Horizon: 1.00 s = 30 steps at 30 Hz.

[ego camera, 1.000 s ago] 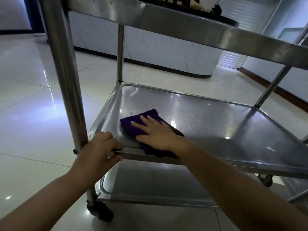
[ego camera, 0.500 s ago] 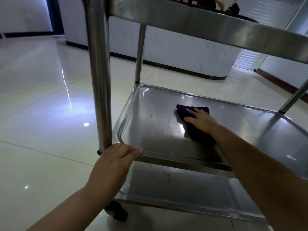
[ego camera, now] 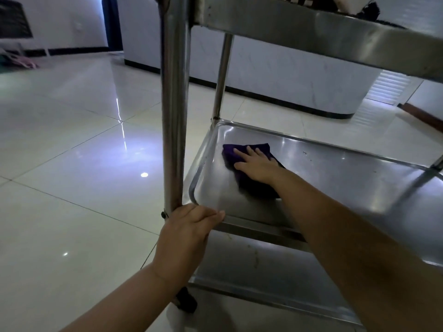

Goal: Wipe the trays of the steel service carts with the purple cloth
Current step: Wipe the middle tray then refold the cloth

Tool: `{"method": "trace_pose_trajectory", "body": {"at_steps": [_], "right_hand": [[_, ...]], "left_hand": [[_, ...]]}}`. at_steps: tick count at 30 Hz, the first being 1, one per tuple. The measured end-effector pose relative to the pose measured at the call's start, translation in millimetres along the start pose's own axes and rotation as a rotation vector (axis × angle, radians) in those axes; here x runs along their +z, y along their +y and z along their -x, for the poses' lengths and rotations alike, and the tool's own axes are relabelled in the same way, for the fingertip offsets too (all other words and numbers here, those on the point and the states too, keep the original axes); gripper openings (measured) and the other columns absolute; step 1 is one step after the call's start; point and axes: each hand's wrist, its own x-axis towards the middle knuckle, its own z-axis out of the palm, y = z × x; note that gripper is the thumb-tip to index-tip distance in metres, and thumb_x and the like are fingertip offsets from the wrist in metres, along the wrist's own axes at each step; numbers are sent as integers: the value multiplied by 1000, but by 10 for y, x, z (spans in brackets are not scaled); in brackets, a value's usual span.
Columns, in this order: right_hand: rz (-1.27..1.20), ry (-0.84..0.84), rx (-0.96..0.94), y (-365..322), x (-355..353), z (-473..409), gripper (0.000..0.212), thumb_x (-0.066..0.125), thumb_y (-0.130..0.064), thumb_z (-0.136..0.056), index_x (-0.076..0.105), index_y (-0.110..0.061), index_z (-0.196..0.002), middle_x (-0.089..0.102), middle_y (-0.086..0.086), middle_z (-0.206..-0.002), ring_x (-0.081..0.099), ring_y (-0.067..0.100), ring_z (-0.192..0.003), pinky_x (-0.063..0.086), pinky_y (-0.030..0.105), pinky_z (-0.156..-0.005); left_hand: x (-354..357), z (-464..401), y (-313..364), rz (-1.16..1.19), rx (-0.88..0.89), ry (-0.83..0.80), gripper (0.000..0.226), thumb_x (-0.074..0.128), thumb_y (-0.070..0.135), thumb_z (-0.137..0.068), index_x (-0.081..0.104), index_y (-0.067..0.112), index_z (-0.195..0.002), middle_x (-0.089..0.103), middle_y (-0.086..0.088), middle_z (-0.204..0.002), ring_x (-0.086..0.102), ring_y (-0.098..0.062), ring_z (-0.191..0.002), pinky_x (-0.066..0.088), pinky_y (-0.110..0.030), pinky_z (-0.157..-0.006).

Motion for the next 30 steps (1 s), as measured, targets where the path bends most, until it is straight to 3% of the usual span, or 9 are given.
{"method": "trace_pose_trajectory", "body": {"at_steps": [4, 10, 12, 14, 17, 21, 25, 28, 30], "right_hand": [[30, -28, -143, -307, 101, 7, 56, 34, -50, -98, 11, -48, -149, -2, -6, -162, -6, 18, -149, 3, 51, -118], [21, -52, -342, -536, 269, 333, 55, 39, -49, -98, 17, -48, -148, 2, -9, -162, -5, 14, -148, 1, 47, -116], [9, -70, -373, -547, 284, 464, 54, 40, -48, -98, 19, -48, -148, 4, -10, -162, -4, 14, -148, 1, 46, -116], [-8, -86, -404, -530, 286, 618, 53, 42, -45, -98, 22, -47, -147, 6, -11, -161, -3, 13, -148, 1, 45, -117], [-86, -109, -426, -488, 263, 850, 49, 44, -38, -99, 31, -44, -146, 11, -12, -160, -1, 10, -148, 1, 44, -119], [-186, -99, -429, -366, 275, 1074, 44, 48, -30, -98, 42, -43, -140, 20, -16, -158, 5, 6, -147, 6, 43, -119], [-223, -56, -432, -74, 327, 1307, 45, 50, -25, -98, 44, -37, -140, 25, -16, -156, 9, 2, -145, 10, 37, -120], [-267, -5, -410, 260, 335, 1490, 44, 52, -19, -97, 47, -33, -139, 28, -13, -155, 14, 2, -144, 12, 31, -119], [-270, 35, -383, 523, 346, 1609, 43, 53, -19, -97, 49, -33, -137, 31, -13, -154, 15, 0, -142, 13, 28, -119]], "left_hand": [[-26, 20, -9, -15, -1, 18, 47, 87, -1, -55, 76, 16, -98, 72, 1, -90, 62, -14, -84, 42, -18, -80], [-83, 49, -12, -97, 49, -7, 46, 89, 2, -54, 75, 13, -97, 72, -3, -88, 67, -20, -76, 53, -27, -71], [-66, 53, -39, -125, 81, 33, 38, 86, 3, -58, 75, 9, -94, 71, -6, -86, 67, -22, -75, 53, -28, -69], [-50, 71, -94, -136, 119, 99, 15, 75, 8, -73, 74, 7, -87, 69, -8, -83, 62, -20, -78, 50, -25, -70], [-24, 110, -217, -192, 196, 127, 13, 56, 17, -84, 65, 9, -81, 62, -9, -77, 45, -18, -78, 39, -26, -70], [-11, 115, -286, -223, 260, 158, 11, 56, 23, -84, 49, 16, -90, 61, -7, -77, 44, -17, -79, 47, -27, -60], [2, 120, -261, -204, 230, 116, 16, 71, 18, -79, 60, 10, -89, 62, -10, -80, 51, -23, -76, 52, -31, -51], [-3, 129, -224, -189, 181, 56, 21, 50, 32, -95, 57, 13, -91, 58, -9, -86, 53, -25, -78, 52, -33, -49], [-5, 133, -131, -220, 131, 48, 15, 62, 22, -90, 63, 8, -89, 62, -14, -85, 60, -32, -75, 54, -36, -52]]}}
